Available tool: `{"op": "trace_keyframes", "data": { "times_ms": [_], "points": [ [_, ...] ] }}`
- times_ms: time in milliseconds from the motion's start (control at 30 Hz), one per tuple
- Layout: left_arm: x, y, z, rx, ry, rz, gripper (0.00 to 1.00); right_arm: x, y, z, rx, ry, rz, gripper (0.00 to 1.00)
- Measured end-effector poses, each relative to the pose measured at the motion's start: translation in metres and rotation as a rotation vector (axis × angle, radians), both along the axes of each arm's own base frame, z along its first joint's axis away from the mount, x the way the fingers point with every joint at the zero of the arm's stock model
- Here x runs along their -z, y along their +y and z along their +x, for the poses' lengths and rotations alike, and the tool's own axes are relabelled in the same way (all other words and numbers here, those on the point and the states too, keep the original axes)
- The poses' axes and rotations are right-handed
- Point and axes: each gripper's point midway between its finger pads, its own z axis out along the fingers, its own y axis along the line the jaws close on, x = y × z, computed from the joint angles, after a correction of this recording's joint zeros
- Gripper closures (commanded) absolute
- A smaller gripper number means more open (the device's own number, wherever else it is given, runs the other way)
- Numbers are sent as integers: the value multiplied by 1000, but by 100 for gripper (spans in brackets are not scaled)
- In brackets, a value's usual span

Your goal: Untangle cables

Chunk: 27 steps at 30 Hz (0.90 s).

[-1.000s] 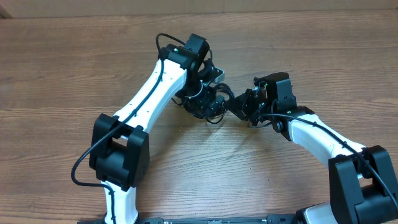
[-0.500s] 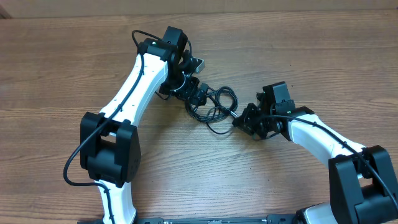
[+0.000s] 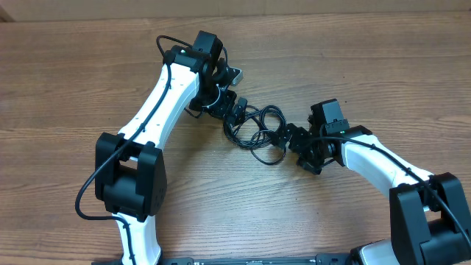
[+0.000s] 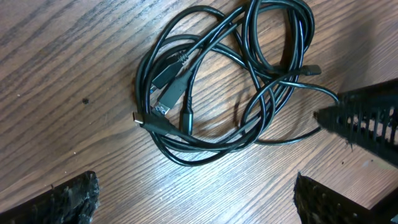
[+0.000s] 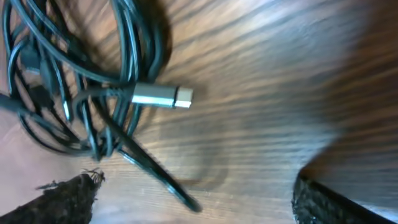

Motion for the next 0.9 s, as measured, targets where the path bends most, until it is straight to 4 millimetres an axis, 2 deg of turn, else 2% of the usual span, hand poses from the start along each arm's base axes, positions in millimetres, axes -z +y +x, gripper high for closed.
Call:
{"op": "trace_keyframes", "data": {
  "times_ms": [267, 500, 700, 800, 867, 900],
  "points": [
    [2, -1, 3, -24, -3, -4, 0, -8, 19, -11, -49, 34, 101, 0],
    [2, -2, 5, -24, -12, -8, 1, -11, 43, -19, -120, 13, 114, 27],
    [2, -2, 5, -24, -13, -8, 0, -4, 48, -22, -85, 18, 42, 52],
    [2, -2, 5, -24, -13, -8, 0, -1, 46, -20, -29, 31, 13, 55],
    [2, -2, 5, -24, -12, -8, 0, 0, 43, -18, -3, 34, -2, 54],
    [2, -2, 5, -24, -13, -8, 0, 1, 42, -17, 10, 34, -10, 50]
  ]
}}
